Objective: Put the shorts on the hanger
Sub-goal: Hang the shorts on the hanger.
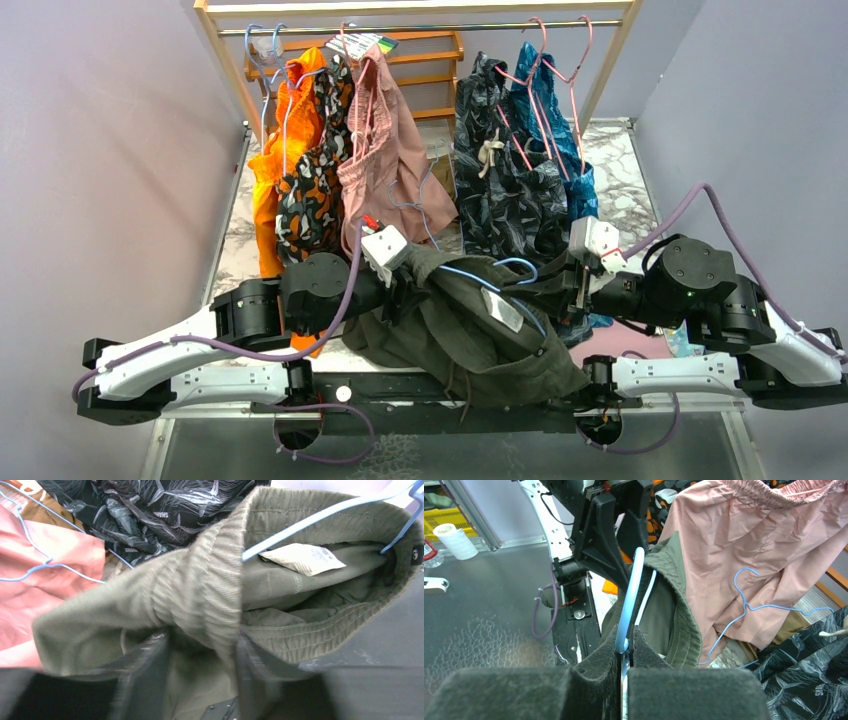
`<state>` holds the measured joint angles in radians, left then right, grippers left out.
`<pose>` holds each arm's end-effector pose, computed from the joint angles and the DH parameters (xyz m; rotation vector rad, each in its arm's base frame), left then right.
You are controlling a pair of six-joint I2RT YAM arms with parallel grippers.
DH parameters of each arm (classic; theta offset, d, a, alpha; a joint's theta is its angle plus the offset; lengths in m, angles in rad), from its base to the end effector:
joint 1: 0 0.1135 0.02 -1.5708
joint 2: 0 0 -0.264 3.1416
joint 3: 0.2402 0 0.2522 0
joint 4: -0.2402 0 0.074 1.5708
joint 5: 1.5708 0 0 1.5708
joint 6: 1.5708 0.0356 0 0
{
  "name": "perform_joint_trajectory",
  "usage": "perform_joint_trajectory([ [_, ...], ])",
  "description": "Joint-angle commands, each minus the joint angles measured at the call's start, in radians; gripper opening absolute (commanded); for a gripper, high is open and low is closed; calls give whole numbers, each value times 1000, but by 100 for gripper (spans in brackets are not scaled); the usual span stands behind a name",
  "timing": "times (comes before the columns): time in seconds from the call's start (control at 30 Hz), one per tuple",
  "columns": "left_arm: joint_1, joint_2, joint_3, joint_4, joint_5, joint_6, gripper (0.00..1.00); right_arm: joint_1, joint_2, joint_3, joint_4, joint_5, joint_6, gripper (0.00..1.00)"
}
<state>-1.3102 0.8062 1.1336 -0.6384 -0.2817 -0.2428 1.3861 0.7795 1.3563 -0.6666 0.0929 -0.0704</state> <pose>0.0490 -0.1452 0.4065 0.8138 1.7710 -0.7943 0.0242 0.1113 0.4731 -1.1043 1.3495 0.9095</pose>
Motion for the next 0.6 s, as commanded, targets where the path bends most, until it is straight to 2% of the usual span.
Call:
perform_joint_trajectory([
  [0.0,3,-2,27,14,-35,1,31,1,-16,-3,91,5,-8,1],
  [0.03,3,0,34,16,-34,2,18,1,-16,-2,86,4,-10,1],
  [0.1,3,-2,57,18,-24,3,0,1,-5,5,56,10,-18,1],
  [0.37,3,8,202,18,-17,13,0,2,72,36,-71,-19,-32,1],
  [0.57,3,51,194,-3,42,9,0,1,30,-1,37,-35,-37,1],
])
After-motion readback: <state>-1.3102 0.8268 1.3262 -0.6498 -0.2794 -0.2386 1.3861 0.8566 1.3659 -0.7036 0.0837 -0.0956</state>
